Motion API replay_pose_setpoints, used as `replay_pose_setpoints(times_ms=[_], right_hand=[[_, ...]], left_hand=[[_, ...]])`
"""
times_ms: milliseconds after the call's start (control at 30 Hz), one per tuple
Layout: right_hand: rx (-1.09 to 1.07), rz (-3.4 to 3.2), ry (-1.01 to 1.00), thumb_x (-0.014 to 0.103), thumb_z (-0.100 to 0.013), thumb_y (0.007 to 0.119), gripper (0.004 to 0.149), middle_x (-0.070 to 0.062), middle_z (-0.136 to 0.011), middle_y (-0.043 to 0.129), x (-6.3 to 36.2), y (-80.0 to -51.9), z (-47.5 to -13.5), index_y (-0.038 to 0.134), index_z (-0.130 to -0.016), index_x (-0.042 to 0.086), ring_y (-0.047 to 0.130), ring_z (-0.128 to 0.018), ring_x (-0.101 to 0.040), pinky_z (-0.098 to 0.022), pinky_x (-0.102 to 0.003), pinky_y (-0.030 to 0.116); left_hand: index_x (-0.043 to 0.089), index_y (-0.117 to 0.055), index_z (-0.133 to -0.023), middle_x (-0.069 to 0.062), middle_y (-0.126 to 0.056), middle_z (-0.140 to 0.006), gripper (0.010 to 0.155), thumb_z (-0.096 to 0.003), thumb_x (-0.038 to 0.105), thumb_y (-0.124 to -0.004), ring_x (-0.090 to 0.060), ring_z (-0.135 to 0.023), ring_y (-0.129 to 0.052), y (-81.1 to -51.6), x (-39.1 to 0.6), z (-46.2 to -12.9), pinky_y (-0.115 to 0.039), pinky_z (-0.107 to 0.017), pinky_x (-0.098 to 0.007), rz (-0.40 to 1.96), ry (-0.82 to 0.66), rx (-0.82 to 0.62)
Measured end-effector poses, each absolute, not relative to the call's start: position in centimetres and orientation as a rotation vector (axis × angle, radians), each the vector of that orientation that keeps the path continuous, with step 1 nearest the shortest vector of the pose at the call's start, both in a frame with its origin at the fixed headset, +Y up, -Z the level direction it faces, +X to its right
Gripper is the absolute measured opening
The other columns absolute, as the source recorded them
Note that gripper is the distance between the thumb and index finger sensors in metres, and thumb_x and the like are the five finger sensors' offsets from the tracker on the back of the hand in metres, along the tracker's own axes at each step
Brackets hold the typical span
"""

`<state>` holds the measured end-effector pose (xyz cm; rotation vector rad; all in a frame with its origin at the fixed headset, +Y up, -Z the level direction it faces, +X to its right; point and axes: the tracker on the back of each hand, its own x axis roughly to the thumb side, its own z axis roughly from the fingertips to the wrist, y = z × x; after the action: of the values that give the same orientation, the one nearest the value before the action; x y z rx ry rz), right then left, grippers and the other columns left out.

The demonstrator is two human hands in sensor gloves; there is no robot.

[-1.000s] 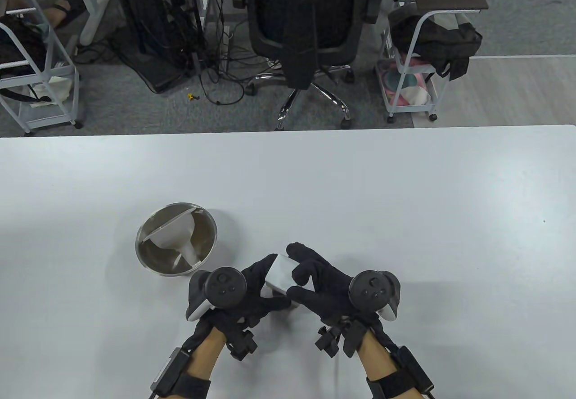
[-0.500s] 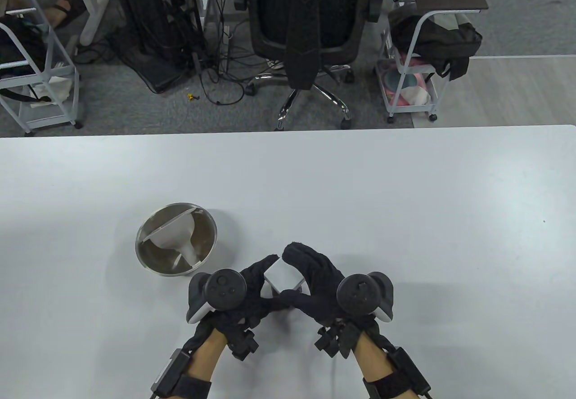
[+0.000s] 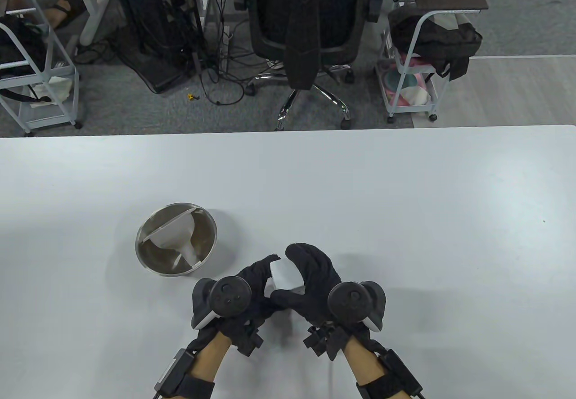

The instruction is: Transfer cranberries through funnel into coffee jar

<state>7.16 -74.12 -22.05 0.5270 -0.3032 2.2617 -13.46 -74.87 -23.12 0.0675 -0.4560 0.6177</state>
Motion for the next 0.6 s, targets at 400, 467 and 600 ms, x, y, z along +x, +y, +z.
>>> replay_pose_setpoints(times_ms=[400,467,600], right_hand=[[0.542,2.293,-0.377,0.071,-0.046,0.081,0.094,-0.015,-0.109,0.057,8.0,-72.9,-21.0,0.045,-0.115,0.017,0.067,-0.1,-0.042,-0.071,-0.062,0.06],[0.572,2.257,-0.33,0.071,-0.044,0.082,0.097,-0.012,-0.11,0.057,8.6,-73.0,-21.3,0.042,-0.116,0.02,0.066,-0.102,-0.039,-0.073,-0.063,0.058],[0.701,2.15,-0.123,0.065,-0.046,0.084,0.101,-0.014,-0.124,0.043,9.7,-73.3,-22.4,0.028,-0.119,0.023,0.058,-0.114,-0.04,-0.076,-0.064,0.056]], left_hand=[[0.01,-0.066,-0.104,-0.011,-0.084,-0.097,0.096,-0.0318,0.068,-0.093,-0.034,-0.078,-0.098,-73.7,-15.0,-22.7,-0.08,-0.056,-0.059,0.651,-0.433,0.144],[0.01,-0.065,-0.104,-0.01,-0.083,-0.098,0.096,-0.0321,0.067,-0.093,-0.034,-0.079,-0.097,-73.8,-14.9,-22.8,-0.079,-0.057,-0.059,0.676,-0.457,0.116],[0.011,-0.065,-0.105,-0.01,-0.083,-0.099,0.096,-0.0325,0.067,-0.093,-0.034,-0.08,-0.097,-73.8,-14.4,-22.9,-0.079,-0.058,-0.06,0.694,-0.494,0.073]])
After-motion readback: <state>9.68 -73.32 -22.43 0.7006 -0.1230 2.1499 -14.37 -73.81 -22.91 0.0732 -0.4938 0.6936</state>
